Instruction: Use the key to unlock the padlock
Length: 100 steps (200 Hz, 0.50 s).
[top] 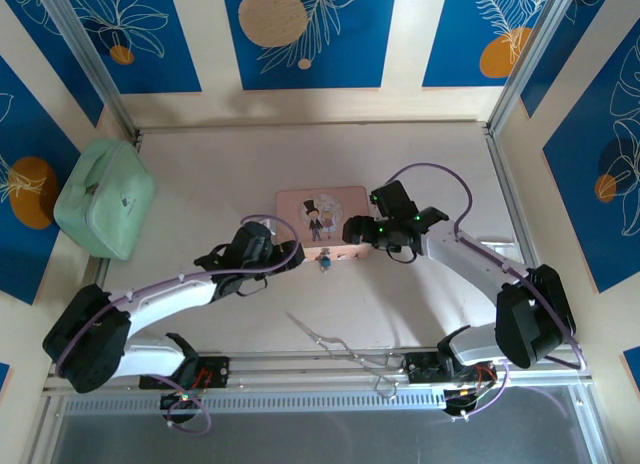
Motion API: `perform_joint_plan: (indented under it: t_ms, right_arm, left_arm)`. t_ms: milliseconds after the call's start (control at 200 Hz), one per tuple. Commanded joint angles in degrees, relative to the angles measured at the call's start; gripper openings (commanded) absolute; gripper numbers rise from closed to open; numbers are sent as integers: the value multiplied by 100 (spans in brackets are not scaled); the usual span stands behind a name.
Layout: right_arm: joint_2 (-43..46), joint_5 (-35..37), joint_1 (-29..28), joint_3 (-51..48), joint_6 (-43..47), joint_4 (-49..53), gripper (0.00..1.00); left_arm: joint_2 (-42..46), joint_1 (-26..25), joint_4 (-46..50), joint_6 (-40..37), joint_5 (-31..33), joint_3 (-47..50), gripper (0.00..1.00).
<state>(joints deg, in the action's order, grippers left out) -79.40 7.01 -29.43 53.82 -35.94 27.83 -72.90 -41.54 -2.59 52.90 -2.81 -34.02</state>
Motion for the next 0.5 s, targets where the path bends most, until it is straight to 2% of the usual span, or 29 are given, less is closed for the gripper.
perform_joint_plan:
  t_ms: [0,340,495]
  right_arm:
    - [-134,-186,-25,259,155,2,84]
    - [-370,88,-154,544,210,207,82]
    - [-15,938,-524,704,156,639,81]
  left_arm:
    - [-92,-46,-125,-63,-19,-174,68]
    - [-334,-21,57,-234,223,-350,66]
    - [-327,-7,10,-272,233,-431,65]
